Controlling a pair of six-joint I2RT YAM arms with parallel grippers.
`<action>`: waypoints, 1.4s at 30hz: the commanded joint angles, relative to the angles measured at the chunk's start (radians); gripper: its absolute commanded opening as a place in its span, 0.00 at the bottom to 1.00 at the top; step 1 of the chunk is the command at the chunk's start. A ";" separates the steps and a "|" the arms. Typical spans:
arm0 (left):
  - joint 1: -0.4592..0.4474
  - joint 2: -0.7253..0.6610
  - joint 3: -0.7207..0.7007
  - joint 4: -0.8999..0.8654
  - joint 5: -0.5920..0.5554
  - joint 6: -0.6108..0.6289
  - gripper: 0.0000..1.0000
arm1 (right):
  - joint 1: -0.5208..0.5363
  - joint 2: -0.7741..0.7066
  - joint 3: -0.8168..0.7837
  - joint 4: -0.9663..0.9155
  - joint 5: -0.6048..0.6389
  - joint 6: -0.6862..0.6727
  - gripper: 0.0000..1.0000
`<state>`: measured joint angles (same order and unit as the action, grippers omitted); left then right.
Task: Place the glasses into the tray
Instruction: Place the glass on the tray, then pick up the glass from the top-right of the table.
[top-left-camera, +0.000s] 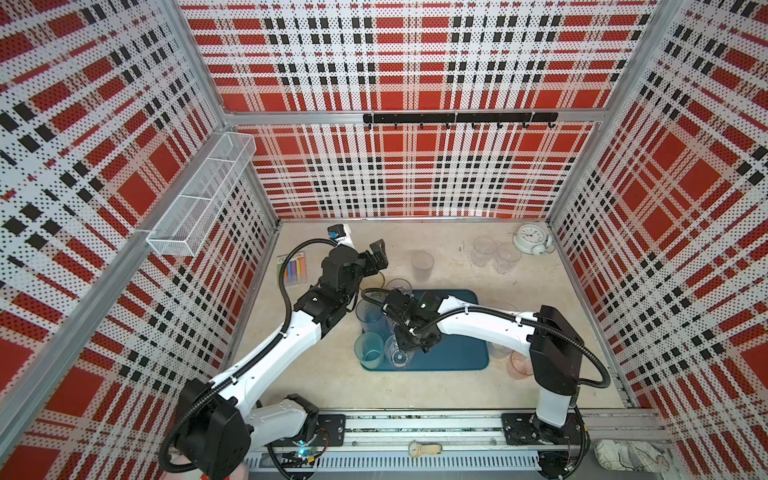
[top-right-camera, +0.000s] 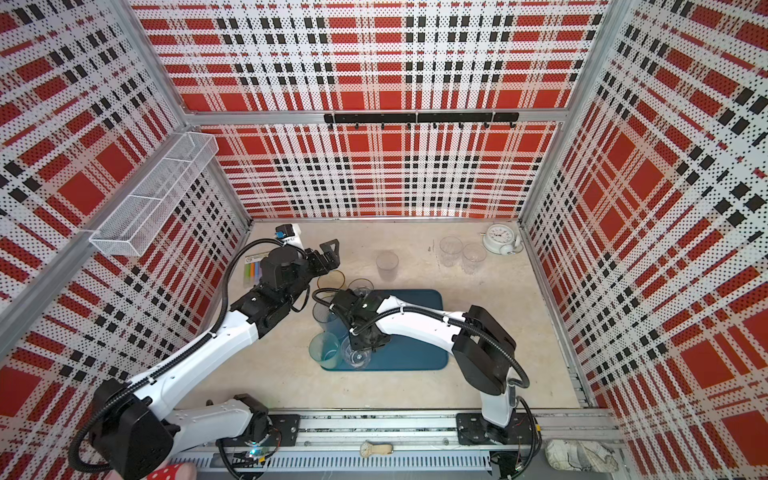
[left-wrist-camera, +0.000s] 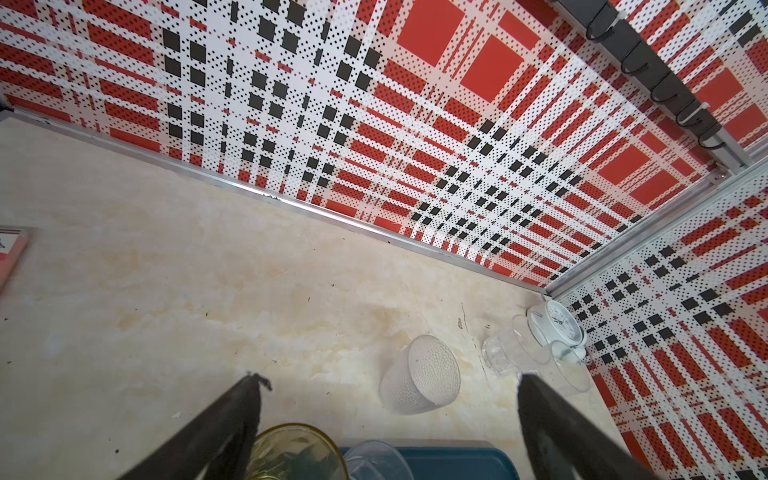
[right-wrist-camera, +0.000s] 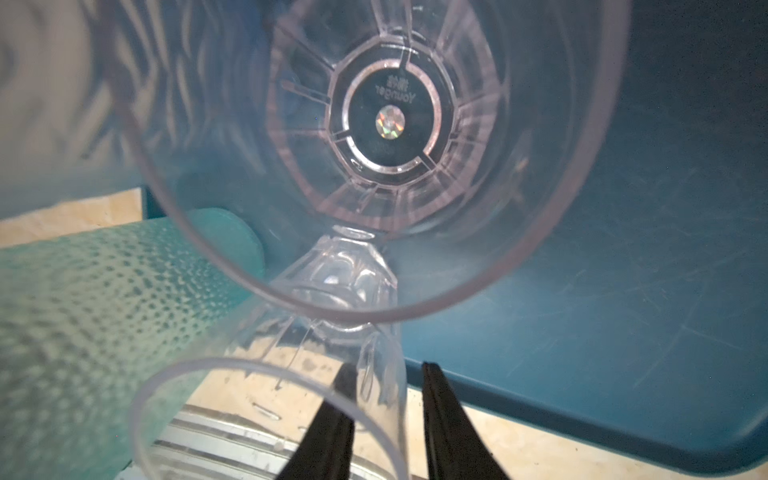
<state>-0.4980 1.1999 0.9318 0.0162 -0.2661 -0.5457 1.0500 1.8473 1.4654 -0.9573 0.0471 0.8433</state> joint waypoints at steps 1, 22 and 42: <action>-0.003 0.005 0.022 0.014 0.003 0.003 0.98 | -0.042 -0.094 0.026 -0.022 0.036 -0.014 0.36; -0.374 0.355 0.283 -0.038 -0.003 0.104 0.98 | -0.611 -0.457 -0.192 -0.058 0.171 -0.241 0.48; -0.399 0.528 0.410 -0.277 -0.058 0.193 0.98 | -1.054 -0.368 -0.277 0.302 -0.123 -0.232 0.49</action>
<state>-0.8921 1.7172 1.3212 -0.2123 -0.3084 -0.3721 0.0212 1.4502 1.1606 -0.7448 -0.0299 0.5922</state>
